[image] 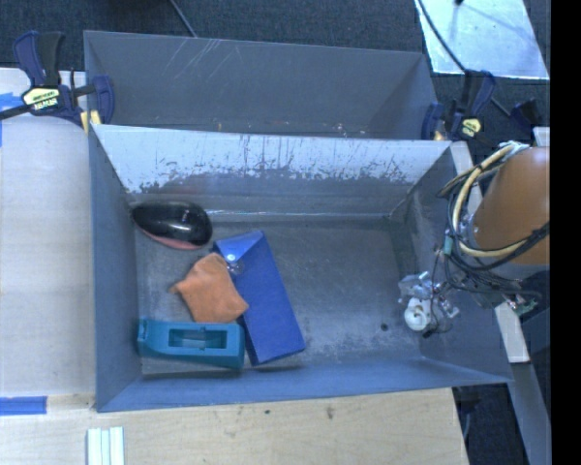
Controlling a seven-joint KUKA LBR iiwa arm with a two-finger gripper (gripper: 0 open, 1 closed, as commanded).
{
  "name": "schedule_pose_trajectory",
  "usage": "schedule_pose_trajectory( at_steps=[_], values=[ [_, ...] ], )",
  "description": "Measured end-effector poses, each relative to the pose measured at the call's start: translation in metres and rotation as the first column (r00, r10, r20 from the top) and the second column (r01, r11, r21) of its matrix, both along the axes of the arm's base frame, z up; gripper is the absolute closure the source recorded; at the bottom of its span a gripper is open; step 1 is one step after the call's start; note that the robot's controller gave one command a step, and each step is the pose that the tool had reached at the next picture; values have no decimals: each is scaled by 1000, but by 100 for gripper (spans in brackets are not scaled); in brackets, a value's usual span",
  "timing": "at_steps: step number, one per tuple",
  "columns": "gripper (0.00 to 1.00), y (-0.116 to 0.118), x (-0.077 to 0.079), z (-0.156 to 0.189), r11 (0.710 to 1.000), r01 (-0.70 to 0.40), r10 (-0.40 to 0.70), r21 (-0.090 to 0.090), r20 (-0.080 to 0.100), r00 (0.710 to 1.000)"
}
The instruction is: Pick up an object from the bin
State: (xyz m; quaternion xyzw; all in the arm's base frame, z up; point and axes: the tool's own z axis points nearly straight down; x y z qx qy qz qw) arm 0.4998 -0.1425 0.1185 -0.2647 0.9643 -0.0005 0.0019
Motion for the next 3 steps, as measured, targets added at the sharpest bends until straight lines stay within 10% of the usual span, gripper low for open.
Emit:
schedule_pose_trajectory(
  at_steps=[3],
  values=[
    [100,0,0,14,1000,1,-1,1,-2,1000]
  ],
)
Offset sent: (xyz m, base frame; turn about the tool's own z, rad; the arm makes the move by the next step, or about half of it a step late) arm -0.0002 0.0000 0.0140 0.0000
